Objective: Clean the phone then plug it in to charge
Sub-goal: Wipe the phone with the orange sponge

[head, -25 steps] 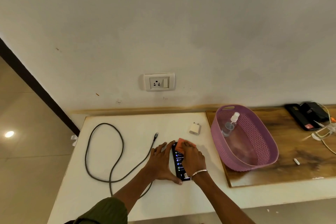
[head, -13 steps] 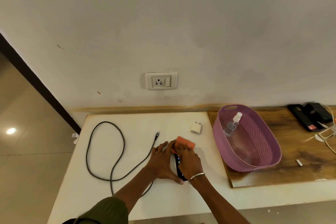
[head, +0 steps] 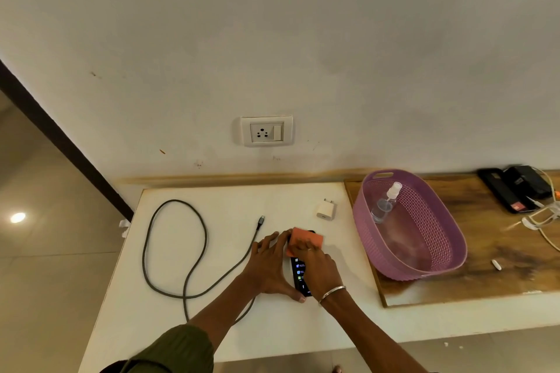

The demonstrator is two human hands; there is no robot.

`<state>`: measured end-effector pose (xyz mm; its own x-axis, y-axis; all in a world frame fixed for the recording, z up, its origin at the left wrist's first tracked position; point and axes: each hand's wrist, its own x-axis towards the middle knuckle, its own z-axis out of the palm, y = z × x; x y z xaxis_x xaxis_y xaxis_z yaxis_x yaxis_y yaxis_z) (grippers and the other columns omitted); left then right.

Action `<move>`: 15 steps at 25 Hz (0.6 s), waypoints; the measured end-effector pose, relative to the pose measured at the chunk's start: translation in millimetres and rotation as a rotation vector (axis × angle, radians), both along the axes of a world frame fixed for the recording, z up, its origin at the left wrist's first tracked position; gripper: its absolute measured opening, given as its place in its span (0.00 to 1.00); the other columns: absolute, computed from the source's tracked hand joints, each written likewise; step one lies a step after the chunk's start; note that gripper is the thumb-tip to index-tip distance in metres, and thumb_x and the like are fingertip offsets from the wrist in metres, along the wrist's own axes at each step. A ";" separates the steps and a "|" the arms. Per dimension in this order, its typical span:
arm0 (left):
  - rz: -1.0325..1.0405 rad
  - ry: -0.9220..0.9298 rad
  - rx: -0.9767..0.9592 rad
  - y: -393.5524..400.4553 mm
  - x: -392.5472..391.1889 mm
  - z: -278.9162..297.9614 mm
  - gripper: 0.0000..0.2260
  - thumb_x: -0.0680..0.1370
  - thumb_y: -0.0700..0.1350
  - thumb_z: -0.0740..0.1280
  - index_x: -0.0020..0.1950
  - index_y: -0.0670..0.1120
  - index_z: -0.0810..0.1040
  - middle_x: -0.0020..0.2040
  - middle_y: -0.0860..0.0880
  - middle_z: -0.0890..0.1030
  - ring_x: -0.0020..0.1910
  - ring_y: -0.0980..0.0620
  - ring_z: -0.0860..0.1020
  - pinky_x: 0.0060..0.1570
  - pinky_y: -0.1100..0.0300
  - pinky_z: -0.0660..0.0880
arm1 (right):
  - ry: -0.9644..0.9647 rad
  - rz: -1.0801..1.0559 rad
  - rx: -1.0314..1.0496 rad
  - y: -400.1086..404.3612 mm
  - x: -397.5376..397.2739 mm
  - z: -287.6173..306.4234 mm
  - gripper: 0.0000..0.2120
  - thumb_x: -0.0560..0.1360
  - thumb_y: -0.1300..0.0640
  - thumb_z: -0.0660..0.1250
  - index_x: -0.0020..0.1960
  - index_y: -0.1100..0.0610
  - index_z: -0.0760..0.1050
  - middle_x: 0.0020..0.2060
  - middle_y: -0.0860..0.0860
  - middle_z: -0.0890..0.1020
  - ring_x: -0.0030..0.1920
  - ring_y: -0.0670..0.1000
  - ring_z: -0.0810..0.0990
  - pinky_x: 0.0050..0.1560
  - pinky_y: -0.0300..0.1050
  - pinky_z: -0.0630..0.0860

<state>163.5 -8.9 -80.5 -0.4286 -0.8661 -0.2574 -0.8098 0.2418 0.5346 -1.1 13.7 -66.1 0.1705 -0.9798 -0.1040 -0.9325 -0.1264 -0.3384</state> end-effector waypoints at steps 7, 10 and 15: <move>0.015 0.014 0.010 0.4 0.2 0.9 0.66 0.51 0.77 0.72 0.78 0.59 0.39 0.80 0.55 0.54 0.80 0.49 0.49 0.76 0.42 0.47 | -0.059 -0.016 0.129 5.3 -20.2 13.8 0.24 0.78 0.64 0.57 0.71 0.48 0.69 0.70 0.48 0.71 0.68 0.52 0.72 0.67 0.52 0.71; 0.006 0.011 0.004 0.3 0.1 2.0 0.66 0.51 0.77 0.72 0.78 0.59 0.39 0.80 0.53 0.53 0.80 0.48 0.50 0.76 0.41 0.48 | -0.089 0.032 0.155 15.1 -13.1 15.6 0.28 0.76 0.67 0.58 0.72 0.46 0.67 0.72 0.49 0.69 0.71 0.57 0.68 0.68 0.57 0.68; -0.002 0.013 0.002 0.6 0.2 4.0 0.66 0.49 0.78 0.72 0.77 0.60 0.39 0.80 0.53 0.56 0.79 0.48 0.52 0.75 0.42 0.49 | 0.077 0.180 0.208 23.9 -11.0 2.3 0.25 0.79 0.54 0.63 0.74 0.44 0.62 0.75 0.48 0.63 0.74 0.55 0.64 0.68 0.53 0.70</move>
